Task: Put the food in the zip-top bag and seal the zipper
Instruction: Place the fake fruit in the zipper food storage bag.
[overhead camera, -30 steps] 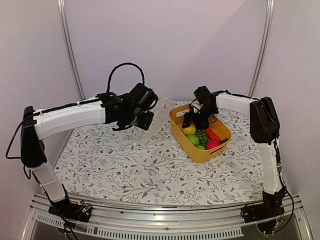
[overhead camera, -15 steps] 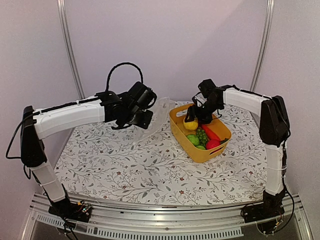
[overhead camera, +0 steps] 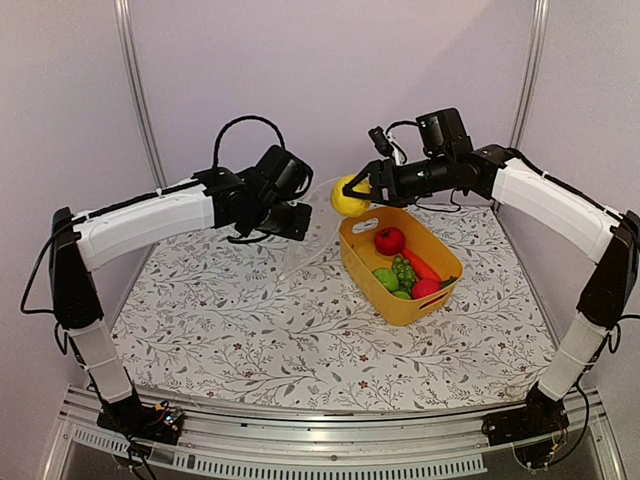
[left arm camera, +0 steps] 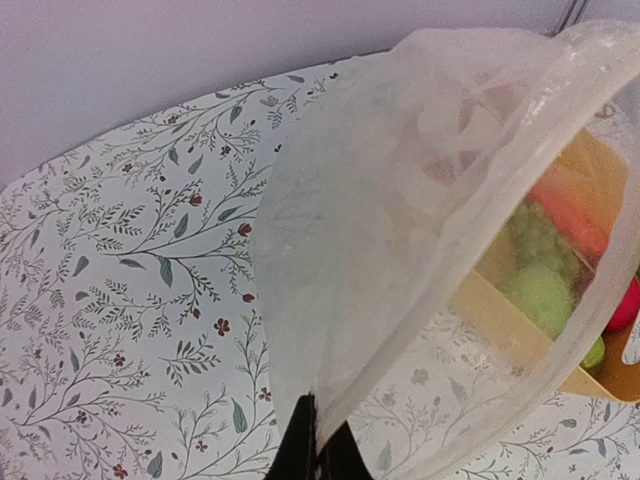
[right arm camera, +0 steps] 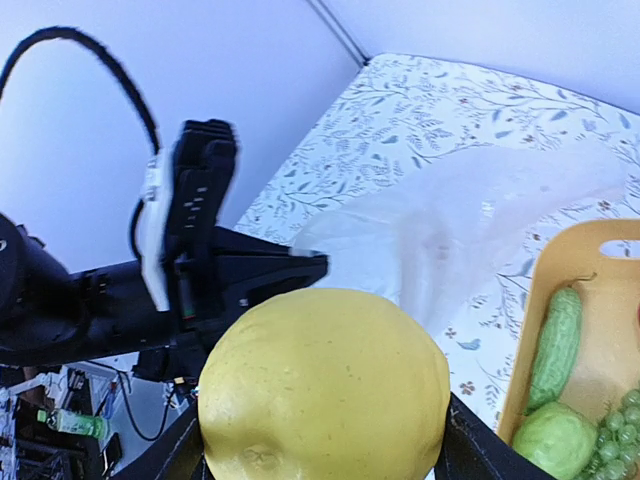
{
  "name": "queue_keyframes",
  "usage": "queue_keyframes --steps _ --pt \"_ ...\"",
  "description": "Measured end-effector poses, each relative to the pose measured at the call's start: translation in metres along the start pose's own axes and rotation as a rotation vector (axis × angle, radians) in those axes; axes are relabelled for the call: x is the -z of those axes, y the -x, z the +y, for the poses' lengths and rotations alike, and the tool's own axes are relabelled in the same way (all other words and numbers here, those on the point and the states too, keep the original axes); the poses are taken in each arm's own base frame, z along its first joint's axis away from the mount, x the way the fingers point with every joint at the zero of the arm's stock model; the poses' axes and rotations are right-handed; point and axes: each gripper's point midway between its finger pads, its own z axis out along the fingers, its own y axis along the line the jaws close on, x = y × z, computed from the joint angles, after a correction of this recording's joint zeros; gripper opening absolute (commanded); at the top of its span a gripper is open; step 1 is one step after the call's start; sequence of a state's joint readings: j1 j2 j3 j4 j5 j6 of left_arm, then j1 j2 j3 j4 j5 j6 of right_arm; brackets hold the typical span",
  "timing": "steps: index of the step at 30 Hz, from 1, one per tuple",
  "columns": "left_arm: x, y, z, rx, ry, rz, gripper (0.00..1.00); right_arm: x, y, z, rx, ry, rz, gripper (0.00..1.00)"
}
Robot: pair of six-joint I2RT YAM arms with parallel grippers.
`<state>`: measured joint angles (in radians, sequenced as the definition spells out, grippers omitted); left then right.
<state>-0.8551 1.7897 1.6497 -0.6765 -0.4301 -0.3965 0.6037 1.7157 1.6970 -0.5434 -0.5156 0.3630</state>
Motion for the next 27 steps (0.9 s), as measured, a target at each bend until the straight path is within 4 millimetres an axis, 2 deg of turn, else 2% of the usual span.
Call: queue_keyframes --steps 4,7,10,17,23,27 --pt "-0.003 0.006 -0.009 0.02 -0.037 -0.001 0.0 -0.002 0.002 0.032 0.034 0.129 -0.011 0.52" --pt "-0.002 0.011 -0.015 0.038 -0.067 -0.004 0.0 -0.001 0.008 0.046 0.049 0.192 -0.027 0.52" --pt "0.0 0.016 -0.02 0.06 -0.098 -0.013 0.0 0.0 0.01 0.051 0.054 0.219 -0.035 0.51" --pt "0.017 0.03 -0.023 0.117 -0.175 -0.068 0.0 -0.009 0.01 0.043 0.028 0.206 -0.04 0.51" --pt "0.05 0.056 -0.027 0.179 -0.271 -0.165 0.0 -0.02 0.009 0.025 -0.011 0.139 -0.047 0.51" --pt "0.06 0.061 -0.033 0.193 -0.329 -0.182 0.0 -0.021 0.012 0.015 -0.023 0.083 -0.071 0.51"
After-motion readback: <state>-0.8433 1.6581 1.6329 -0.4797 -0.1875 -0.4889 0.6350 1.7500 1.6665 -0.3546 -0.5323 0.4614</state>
